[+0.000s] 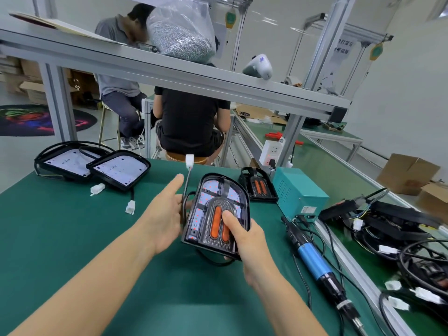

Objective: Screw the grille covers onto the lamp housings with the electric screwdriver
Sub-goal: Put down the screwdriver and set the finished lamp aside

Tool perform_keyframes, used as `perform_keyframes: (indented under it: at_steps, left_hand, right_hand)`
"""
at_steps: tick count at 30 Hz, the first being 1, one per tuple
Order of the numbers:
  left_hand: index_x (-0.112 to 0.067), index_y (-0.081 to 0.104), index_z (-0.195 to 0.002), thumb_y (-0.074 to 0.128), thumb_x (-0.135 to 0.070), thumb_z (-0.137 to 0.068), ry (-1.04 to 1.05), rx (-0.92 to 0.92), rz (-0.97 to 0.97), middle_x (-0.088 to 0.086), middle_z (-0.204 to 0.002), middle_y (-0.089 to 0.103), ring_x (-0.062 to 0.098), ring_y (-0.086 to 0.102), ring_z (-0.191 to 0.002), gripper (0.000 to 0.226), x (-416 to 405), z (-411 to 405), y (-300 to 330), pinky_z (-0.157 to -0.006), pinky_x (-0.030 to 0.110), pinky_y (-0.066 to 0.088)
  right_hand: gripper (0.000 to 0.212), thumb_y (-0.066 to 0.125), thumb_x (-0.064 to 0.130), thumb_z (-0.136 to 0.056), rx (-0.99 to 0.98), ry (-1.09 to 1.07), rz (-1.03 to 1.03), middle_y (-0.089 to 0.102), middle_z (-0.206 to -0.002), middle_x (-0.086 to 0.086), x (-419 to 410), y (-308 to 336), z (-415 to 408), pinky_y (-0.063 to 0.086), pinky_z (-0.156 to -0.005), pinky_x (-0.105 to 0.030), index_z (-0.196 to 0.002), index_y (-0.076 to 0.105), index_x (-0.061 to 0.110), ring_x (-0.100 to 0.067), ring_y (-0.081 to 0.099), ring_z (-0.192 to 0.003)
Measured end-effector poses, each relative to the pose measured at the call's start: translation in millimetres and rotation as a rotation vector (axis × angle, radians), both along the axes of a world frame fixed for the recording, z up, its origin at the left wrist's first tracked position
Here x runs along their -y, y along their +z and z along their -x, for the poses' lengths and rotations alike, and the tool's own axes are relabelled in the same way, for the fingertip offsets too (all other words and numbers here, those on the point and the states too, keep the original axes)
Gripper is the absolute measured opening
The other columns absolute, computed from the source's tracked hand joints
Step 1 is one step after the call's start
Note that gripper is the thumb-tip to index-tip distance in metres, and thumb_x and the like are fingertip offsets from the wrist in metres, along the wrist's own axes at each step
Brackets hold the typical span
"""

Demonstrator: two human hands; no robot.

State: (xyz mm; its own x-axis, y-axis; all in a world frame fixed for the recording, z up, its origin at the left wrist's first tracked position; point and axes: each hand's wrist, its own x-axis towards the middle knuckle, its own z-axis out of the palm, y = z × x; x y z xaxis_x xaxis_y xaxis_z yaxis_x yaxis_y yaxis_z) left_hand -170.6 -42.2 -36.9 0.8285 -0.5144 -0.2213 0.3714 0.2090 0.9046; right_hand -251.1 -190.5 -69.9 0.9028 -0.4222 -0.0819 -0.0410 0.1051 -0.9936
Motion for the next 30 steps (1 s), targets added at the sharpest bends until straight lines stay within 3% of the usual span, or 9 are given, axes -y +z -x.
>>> perform_keyframes:
  at_steps: [2, 5, 8, 12, 14, 22, 25, 27, 30]
  left_hand:
    - [-0.014, 0.074, -0.102, 0.057, -0.051, -0.081, -0.088, 0.061, -0.044, 0.008, -0.102, 0.072, 0.03, 0.067, -0.098, 0.046, 0, 9, -2, -0.093, 0.047, 0.05]
    - [-0.02, 0.061, -0.121, 0.067, -0.034, -0.073, -0.11, 0.08, 0.021, 0.006, -0.113, 0.07, 0.028, 0.066, -0.106, 0.05, 1, 16, -12, -0.09, 0.047, 0.054]
    - [-0.023, 0.059, -0.121, 0.058, -0.022, -0.087, -0.048, 0.098, 0.126, 0.003, -0.114, 0.07, 0.022, 0.069, -0.099, 0.034, 6, 23, -21, -0.071, 0.033, 0.059]
    - [-0.016, 0.061, -0.119, 0.047, -0.017, -0.097, 0.095, 0.063, 0.199, 0.008, -0.111, 0.071, 0.021, 0.07, -0.09, 0.026, 12, 25, -24, -0.075, 0.036, 0.058]
    - [-0.015, 0.062, -0.118, 0.046, -0.017, -0.098, 0.14, 0.048, 0.202, 0.007, -0.109, 0.071, 0.019, 0.07, -0.086, 0.026, 14, 26, -23, -0.075, 0.034, 0.056]
    - [-0.018, 0.066, -0.104, 0.045, -0.015, -0.099, 0.182, 0.037, 0.208, 0.002, -0.094, 0.075, 0.013, 0.072, -0.073, 0.022, 31, 33, -22, -0.054, 0.024, 0.055]
    - [-0.019, 0.065, -0.1, 0.049, -0.015, -0.097, 0.2, 0.039, 0.188, -0.002, -0.091, 0.075, 0.011, 0.071, -0.072, 0.017, 40, 39, -23, -0.054, 0.022, 0.055]
    - [-0.018, 0.064, -0.103, 0.054, -0.014, -0.094, 0.235, 0.026, 0.188, -0.003, -0.09, 0.075, 0.01, 0.071, -0.072, 0.014, 47, 43, -24, -0.058, 0.025, 0.055]
    - [-0.019, 0.055, -0.128, 0.062, -0.013, -0.089, 0.272, 0.013, 0.175, -0.006, -0.09, 0.075, 0.01, 0.072, -0.075, 0.04, 56, 49, -25, -0.068, 0.031, 0.053]
  right_hand:
    - [0.029, 0.075, 0.035, -0.083, -0.003, -0.019, 0.074, 0.075, -0.089, 0.002, 3, 0, 1, 0.053, -0.07, -0.025, -0.101, 0.067, 0.014, -0.011, 0.069, -0.077]
    - [0.034, 0.078, 0.039, -0.079, -0.004, -0.061, 0.174, 0.074, -0.095, 0.001, 6, 2, 4, 0.054, -0.08, -0.03, -0.101, 0.066, 0.017, -0.013, 0.069, -0.084]
    - [0.034, 0.078, 0.039, -0.08, -0.004, -0.045, 0.177, 0.075, -0.098, 0.004, 8, 5, 6, 0.054, -0.083, -0.031, -0.104, 0.066, 0.019, -0.012, 0.071, -0.089]
    - [0.024, 0.069, 0.023, -0.089, 0.035, 0.094, 0.094, 0.074, -0.105, 0.004, 12, 8, 14, 0.053, -0.076, -0.02, -0.112, 0.064, 0.02, -0.012, 0.07, -0.095]
    - [0.029, 0.062, 0.016, -0.093, 0.074, 0.163, 0.063, 0.073, -0.112, 0.005, 13, 9, 19, 0.051, -0.083, -0.021, -0.121, 0.062, 0.023, -0.012, 0.068, -0.104]
    - [0.047, 0.051, 0.007, -0.097, 0.196, 0.09, -0.001, 0.068, -0.123, 0.01, 16, 6, 36, 0.049, -0.092, -0.025, -0.138, 0.049, 0.032, -0.013, 0.062, -0.117]
    - [0.045, 0.05, 0.005, -0.098, 0.211, 0.044, -0.012, 0.069, -0.123, 0.007, 19, 7, 44, 0.049, -0.099, -0.032, -0.135, 0.053, 0.03, -0.015, 0.063, -0.116]
    - [0.044, 0.05, 0.005, -0.097, 0.226, 0.027, -0.017, 0.069, -0.122, 0.008, 22, 5, 51, 0.052, -0.096, -0.03, -0.133, 0.054, 0.03, -0.014, 0.064, -0.115]
    - [0.048, 0.05, 0.005, -0.098, 0.233, -0.017, -0.034, 0.067, -0.126, 0.009, 23, -3, 64, 0.051, -0.097, -0.029, -0.139, 0.049, 0.03, -0.011, 0.062, -0.117]
